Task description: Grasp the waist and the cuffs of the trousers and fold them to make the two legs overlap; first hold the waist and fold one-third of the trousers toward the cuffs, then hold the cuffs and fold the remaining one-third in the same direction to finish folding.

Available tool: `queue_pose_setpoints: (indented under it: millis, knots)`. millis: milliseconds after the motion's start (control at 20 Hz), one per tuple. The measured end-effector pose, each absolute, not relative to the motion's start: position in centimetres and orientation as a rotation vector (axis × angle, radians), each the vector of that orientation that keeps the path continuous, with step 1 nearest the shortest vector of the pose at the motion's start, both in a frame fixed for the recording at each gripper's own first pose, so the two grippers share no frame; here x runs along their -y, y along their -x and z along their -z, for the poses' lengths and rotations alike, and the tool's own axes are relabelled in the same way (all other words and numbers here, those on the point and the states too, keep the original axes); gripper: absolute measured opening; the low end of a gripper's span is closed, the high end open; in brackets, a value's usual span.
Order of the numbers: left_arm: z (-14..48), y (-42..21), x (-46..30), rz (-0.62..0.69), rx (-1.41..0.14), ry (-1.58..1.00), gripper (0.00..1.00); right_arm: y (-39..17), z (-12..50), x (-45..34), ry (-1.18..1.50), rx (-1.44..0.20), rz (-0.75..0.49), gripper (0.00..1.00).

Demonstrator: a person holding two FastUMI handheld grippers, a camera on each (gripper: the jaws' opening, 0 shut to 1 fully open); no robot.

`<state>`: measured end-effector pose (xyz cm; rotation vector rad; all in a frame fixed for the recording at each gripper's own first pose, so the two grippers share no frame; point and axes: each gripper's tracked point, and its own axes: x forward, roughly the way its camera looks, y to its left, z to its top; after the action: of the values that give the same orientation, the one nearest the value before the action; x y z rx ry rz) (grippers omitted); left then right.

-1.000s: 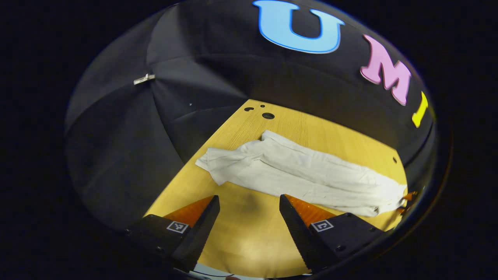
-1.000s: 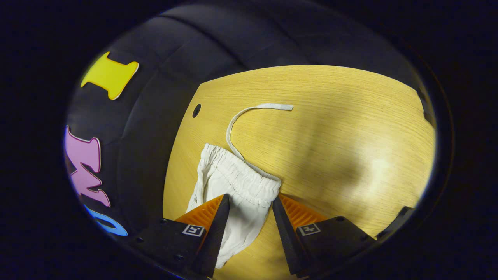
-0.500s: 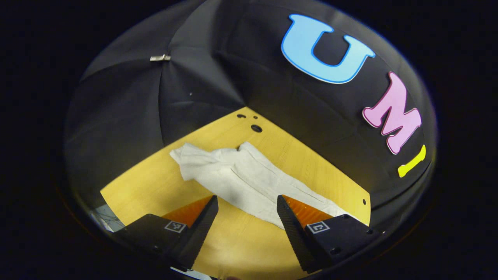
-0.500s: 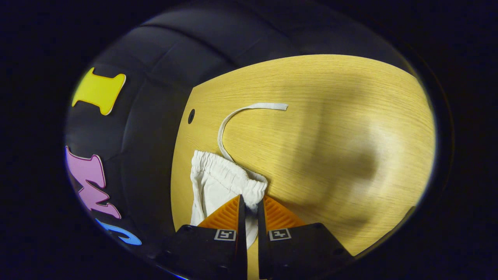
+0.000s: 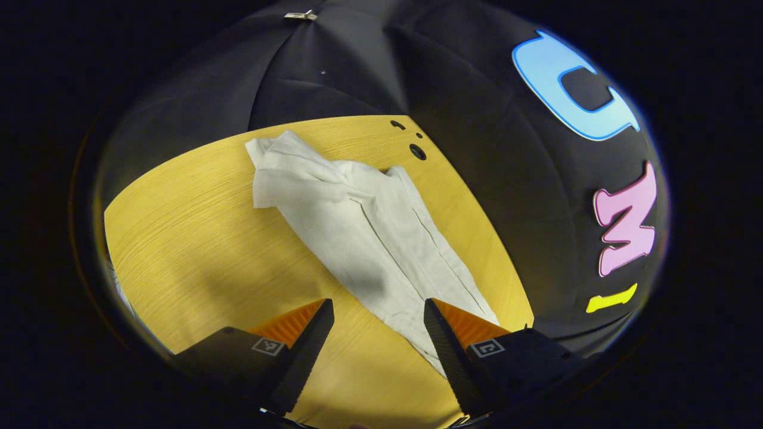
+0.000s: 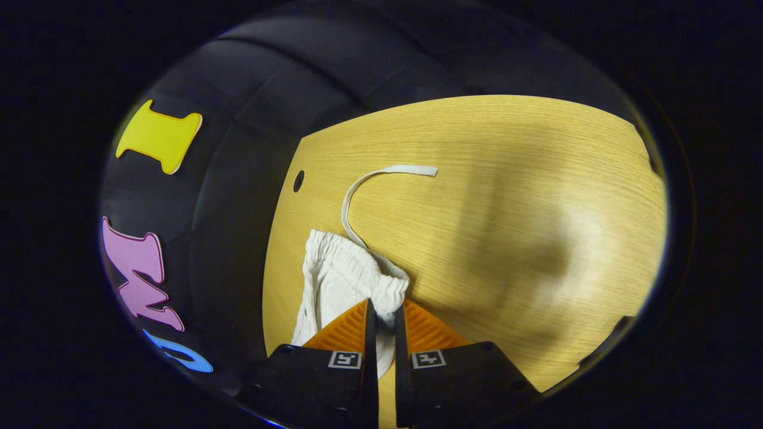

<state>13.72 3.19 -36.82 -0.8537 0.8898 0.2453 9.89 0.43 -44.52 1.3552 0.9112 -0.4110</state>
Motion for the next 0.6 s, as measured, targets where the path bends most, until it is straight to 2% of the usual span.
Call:
queue_pose_setpoints:
  millis: [250,300,350,400,450,500,600]
  knots:
    - [39.8,-16.3,-5.7,-0.342,-0.885,0.917,0.96,-10.2,44.5,-0.5,-1.337,-0.906,0.422,0.16]
    - [40.0,-16.8,-6.1,-0.355,-0.876,0.930,0.92,-10.2,44.5,-0.5,-1.329,-0.907,0.420,0.16]
    - [40.4,-17.4,-6.5,-0.367,-0.874,0.940,0.97,-10.3,44.5,-0.5,-1.320,-0.906,0.417,0.16]
    - [40.8,-17.7,-6.5,-0.373,-0.873,0.950,0.92,-10.3,44.5,-0.6,-1.315,-0.906,0.416,0.16]
    - [40.8,-18.5,-6.7,-0.374,-0.854,0.963,1.00,-10.3,44.4,-0.5,-1.313,-0.904,0.416,0.16]
    - [40.9,-19.2,-6.8,-0.371,-0.841,0.974,0.92,-10.4,44.4,-0.6,-1.313,-0.904,0.417,0.16]
    - [40.9,-20.3,-6.8,-0.360,-0.829,0.986,0.93,-10.3,44.4,-0.6,-1.307,-0.909,0.421,0.16]
